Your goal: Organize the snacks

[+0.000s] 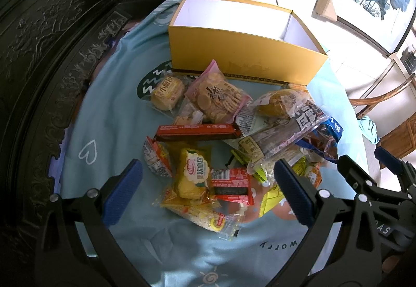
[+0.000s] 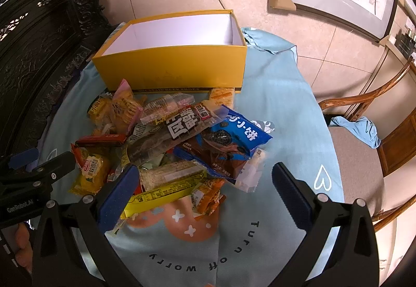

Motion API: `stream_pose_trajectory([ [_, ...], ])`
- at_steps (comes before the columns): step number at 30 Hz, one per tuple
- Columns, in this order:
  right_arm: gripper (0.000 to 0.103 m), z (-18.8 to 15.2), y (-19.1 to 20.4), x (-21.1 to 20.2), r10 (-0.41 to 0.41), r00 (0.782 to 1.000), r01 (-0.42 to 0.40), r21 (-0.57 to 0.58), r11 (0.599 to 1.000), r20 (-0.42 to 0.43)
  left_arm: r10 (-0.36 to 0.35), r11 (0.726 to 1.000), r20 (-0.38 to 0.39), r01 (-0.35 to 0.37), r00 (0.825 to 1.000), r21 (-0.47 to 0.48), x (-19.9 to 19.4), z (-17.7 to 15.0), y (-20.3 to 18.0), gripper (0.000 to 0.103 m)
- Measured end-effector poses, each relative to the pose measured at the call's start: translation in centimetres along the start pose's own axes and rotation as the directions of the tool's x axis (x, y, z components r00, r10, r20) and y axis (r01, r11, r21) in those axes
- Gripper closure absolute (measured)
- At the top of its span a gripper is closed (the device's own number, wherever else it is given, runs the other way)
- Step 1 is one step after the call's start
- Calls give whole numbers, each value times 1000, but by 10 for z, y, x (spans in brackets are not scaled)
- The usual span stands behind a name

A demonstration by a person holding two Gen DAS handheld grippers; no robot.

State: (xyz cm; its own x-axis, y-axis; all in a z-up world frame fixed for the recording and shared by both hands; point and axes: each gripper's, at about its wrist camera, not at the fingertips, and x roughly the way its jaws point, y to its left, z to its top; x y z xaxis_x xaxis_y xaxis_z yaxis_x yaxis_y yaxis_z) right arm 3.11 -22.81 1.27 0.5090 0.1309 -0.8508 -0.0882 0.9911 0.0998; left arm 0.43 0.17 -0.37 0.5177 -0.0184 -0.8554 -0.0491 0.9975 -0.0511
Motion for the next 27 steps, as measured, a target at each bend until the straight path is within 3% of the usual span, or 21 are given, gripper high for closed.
stream_pose_trajectory([
  [27, 1, 2, 2, 0, -2, 1000, 2, 3, 1000, 1, 1, 1000, -5, -1, 1000, -10, 0, 1, 2, 2],
])
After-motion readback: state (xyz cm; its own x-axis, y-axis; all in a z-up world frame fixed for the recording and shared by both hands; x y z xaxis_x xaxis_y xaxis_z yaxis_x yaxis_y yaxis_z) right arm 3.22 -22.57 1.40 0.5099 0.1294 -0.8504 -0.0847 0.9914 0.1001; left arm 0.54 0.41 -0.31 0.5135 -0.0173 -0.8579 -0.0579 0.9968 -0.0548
